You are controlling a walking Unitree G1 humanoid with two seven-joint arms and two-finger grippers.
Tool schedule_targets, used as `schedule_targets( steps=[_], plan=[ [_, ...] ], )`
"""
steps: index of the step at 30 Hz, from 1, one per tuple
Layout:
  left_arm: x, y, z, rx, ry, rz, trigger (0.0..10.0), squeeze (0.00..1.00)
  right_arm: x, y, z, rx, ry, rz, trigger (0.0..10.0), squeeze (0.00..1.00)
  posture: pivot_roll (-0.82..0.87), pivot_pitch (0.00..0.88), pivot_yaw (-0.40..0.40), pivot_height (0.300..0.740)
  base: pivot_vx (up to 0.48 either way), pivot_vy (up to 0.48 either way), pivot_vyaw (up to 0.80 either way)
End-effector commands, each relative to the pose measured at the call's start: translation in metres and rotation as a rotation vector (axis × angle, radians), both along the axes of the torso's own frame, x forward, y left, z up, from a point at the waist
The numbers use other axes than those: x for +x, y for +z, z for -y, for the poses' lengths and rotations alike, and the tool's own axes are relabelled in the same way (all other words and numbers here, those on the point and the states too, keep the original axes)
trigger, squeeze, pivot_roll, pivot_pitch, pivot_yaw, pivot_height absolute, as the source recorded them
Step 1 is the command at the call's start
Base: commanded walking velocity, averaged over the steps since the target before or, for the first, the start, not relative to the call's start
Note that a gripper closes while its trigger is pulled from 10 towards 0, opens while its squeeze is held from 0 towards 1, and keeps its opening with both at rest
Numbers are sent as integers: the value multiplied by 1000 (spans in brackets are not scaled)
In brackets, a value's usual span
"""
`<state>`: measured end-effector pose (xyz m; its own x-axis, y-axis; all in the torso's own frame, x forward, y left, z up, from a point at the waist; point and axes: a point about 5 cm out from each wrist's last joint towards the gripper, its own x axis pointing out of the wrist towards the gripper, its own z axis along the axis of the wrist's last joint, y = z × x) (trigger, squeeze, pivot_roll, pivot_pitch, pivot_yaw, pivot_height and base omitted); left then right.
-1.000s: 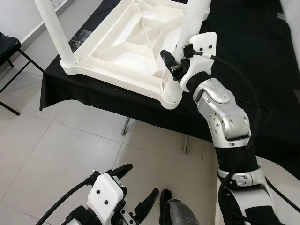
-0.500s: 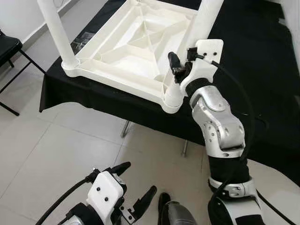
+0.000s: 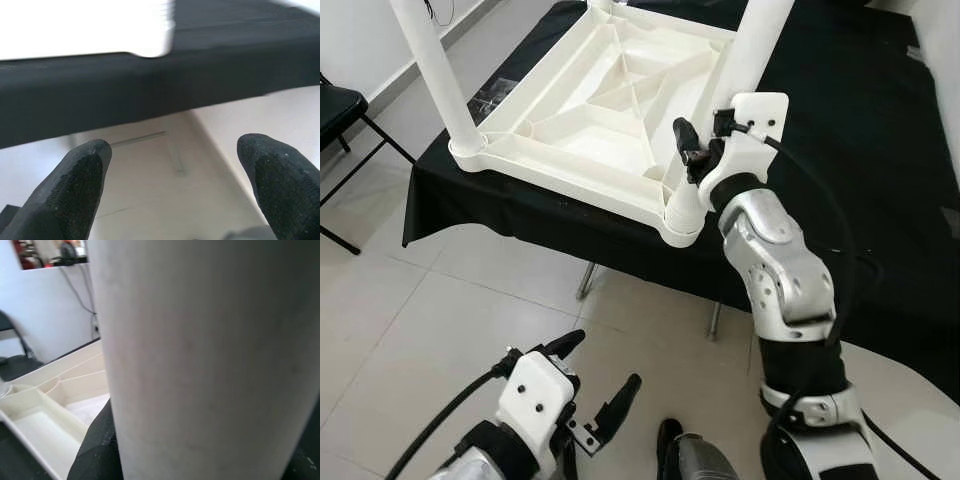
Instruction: Building children table
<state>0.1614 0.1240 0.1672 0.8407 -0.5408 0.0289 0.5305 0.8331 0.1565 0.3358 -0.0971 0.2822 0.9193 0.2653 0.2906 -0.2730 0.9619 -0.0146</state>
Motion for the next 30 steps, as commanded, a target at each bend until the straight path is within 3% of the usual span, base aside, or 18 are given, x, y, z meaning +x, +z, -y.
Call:
schedule_targets(
  steps=[1, 7, 14, 18, 20, 25, 26, 28, 29, 30],
  plan=[
    [2, -4, -4, 7, 48, -20, 10000, 0, 0, -18, 0, -12, 34, -60, 10000, 0, 47, 290, -67, 740, 0, 0, 0],
    [12, -2, -14, 8, 121, 2, 10000, 0, -2, -21, 3, -2, 72, -36, 10000, 0, 47, 281, -62, 740, 0, 0, 0],
    [18, 0, -16, 10, 147, 23, 10000, 0, -3, -27, -2, -62, 93, -36, 10000, 0, 49, 277, -60, 740, 0, 0, 0],
    [32, 13, -24, 0, 207, 82, 10000, 0, -4, -35, -8, -138, 121, -57, 10000, 0, 48, 271, -66, 740, 0, 0, 0],
    [32, 13, -24, 0, 207, 82, 10000, 0, -4, -35, -8, -138, 121, -57, 10000, 0, 48, 271, -66, 740, 0, 0, 0],
    [45, 39, -33, -45, 245, 170, 10000, 0, -3, -46, -10, -203, 144, -102, 10000, 0, 52, 270, -71, 740, 0, 0, 0],
    [53, 56, -38, -64, 246, 226, 10000, 0, -2, -49, -11, -219, 148, -118, 10000, 0, 53, 270, -71, 740, 0, 0, 0],
    [53, 56, -38, -64, 246, 226, 10000, 0, -2, -49, -11, -219, 148, -118, 10000, 0, 53, 270, -71, 740, 0, 0, 0],
    [58, 70, -40, -86, 236, 268, 10000, 0, -1, -51, -11, -229, 151, -129, 10000, 0, 53, 267, -72, 740, 0, 0, 0],
    [58, 70, -40, -86, 236, 268, 10000, 0, -1, -51, -11, -229, 151, -129, 10000, 0, 53, 267, -72, 740, 0, 0, 0]
  ],
)
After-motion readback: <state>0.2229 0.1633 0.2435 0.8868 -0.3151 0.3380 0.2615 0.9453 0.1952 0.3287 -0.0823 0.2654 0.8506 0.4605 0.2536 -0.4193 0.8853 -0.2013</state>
